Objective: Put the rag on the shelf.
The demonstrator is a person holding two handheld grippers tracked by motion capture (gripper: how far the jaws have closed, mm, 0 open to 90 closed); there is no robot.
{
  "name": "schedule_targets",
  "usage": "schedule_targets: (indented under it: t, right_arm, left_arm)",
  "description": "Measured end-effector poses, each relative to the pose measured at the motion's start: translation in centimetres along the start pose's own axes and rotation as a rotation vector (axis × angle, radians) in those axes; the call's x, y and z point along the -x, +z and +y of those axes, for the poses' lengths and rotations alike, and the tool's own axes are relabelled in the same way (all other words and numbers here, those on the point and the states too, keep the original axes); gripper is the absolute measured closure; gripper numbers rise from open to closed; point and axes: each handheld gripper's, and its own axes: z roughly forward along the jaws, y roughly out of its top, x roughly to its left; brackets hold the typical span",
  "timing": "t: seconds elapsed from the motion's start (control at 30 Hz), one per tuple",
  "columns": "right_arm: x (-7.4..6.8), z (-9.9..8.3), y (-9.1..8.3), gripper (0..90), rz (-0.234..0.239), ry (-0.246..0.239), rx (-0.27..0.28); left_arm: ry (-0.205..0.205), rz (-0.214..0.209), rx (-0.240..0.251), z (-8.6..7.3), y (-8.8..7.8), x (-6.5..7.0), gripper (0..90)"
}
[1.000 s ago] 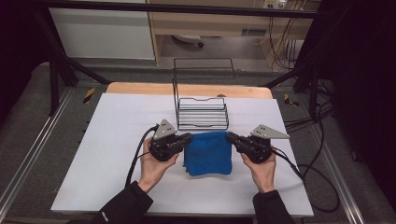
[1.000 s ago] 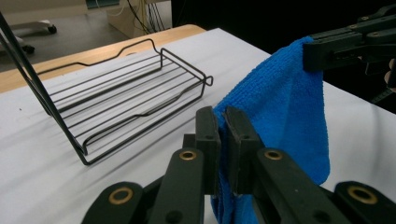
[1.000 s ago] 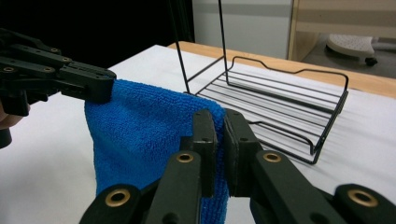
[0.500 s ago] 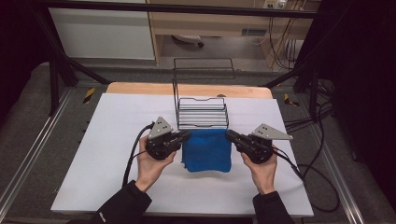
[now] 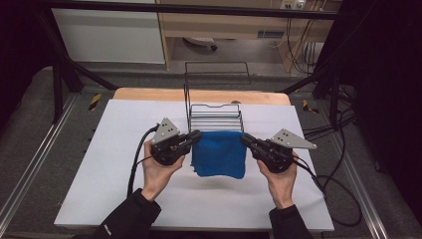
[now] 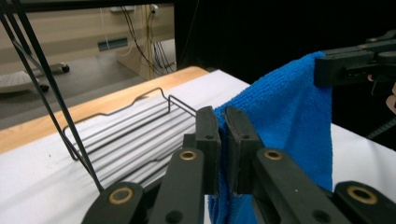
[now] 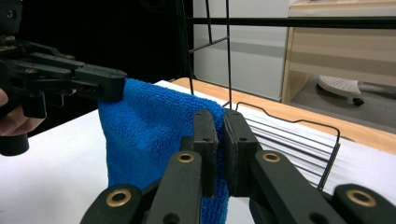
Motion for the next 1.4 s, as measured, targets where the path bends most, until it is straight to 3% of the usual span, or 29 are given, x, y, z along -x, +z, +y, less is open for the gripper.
schedule_targets:
  t: [0.3,1.03,1.4]
  right_arm:
    - [0.1,1.4,0.1,85.4,-0.011,0.005,0.048]
    - [0.1,6.5,1.0,85.5,-0.074,-0.065,0.148]
    - [0.3,8.7,1.4,85.5,-0.093,-0.074,0.201]
  left_arm:
    - [0.003,0.014,0.045,1.9,0.0,-0.3,84.6]
    - [0.014,0.044,0.158,6.0,-0.1,-1.6,84.8]
    - [0.018,0.054,0.204,7.8,0.0,-2.2,84.9]
